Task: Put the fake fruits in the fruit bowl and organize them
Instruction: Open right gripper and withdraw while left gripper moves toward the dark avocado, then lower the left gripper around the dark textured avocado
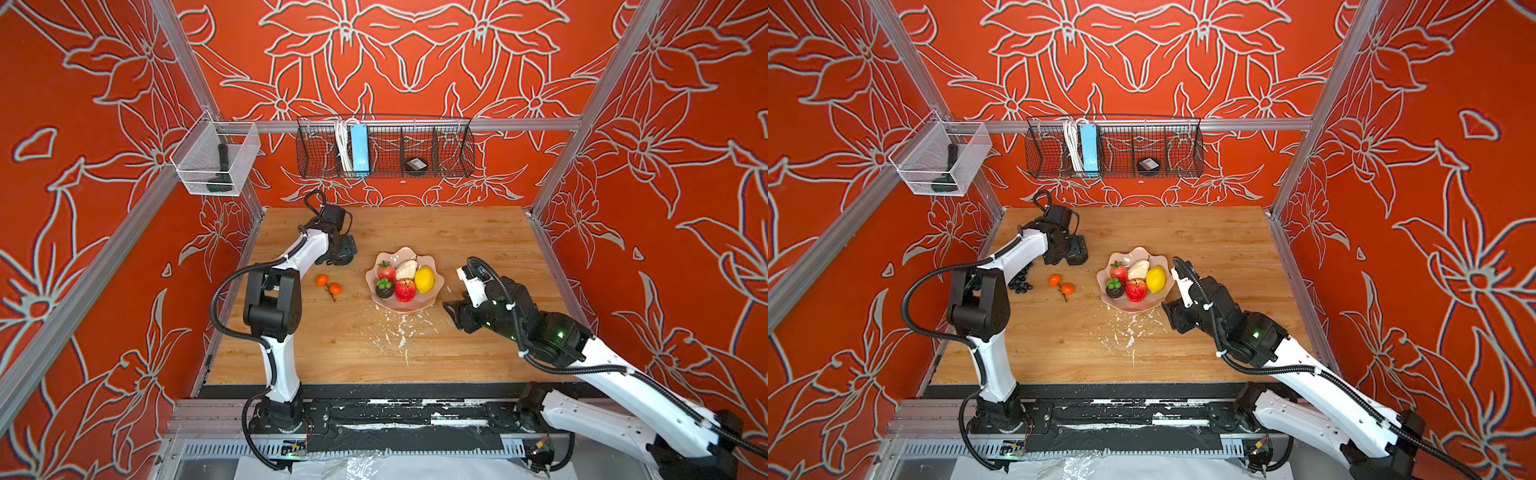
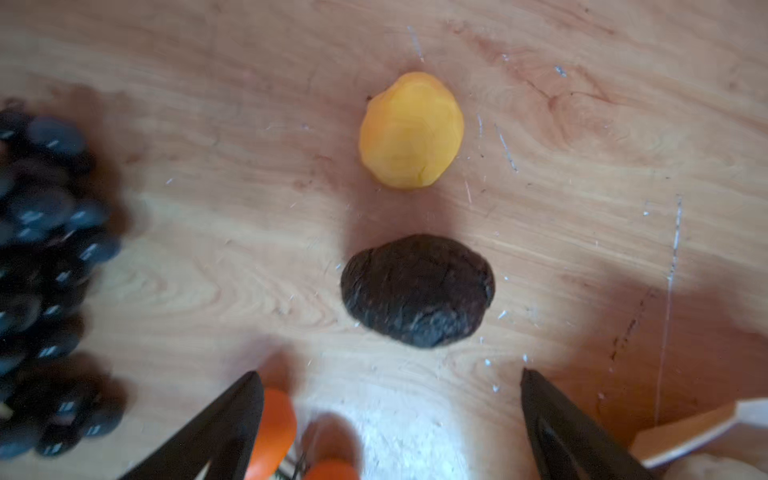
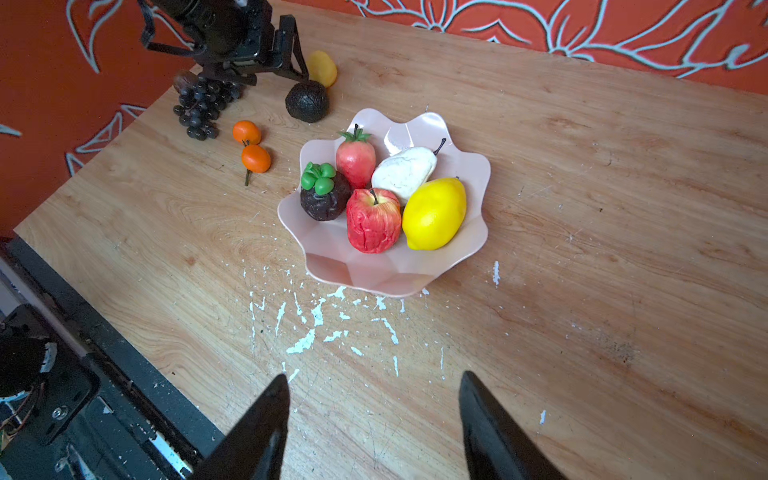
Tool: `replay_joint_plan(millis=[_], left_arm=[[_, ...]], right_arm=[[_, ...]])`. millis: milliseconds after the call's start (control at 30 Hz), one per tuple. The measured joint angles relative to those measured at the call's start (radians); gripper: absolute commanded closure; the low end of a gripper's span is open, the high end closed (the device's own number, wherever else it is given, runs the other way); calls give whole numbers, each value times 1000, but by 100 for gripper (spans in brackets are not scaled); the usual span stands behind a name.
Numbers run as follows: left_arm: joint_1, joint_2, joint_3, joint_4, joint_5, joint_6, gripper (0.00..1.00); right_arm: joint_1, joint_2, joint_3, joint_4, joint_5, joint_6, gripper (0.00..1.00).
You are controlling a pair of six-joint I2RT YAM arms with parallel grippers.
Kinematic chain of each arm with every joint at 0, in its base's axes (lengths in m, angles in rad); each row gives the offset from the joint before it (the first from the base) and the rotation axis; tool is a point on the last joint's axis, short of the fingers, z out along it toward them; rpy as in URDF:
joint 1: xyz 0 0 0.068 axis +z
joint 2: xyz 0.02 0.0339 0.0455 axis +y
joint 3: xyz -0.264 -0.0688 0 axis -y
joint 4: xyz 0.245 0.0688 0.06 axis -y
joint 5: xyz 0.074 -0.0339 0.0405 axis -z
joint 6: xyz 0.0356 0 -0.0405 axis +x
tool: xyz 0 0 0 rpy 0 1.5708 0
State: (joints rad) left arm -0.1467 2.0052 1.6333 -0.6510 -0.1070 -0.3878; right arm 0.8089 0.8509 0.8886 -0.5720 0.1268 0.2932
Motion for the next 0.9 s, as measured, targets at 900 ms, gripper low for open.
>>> replay_joint_plan(millis=[900], left_arm=[[-14,328,448,-320,170,233,7]], right_arm=[[0,7,-34,0,-5,10,34]])
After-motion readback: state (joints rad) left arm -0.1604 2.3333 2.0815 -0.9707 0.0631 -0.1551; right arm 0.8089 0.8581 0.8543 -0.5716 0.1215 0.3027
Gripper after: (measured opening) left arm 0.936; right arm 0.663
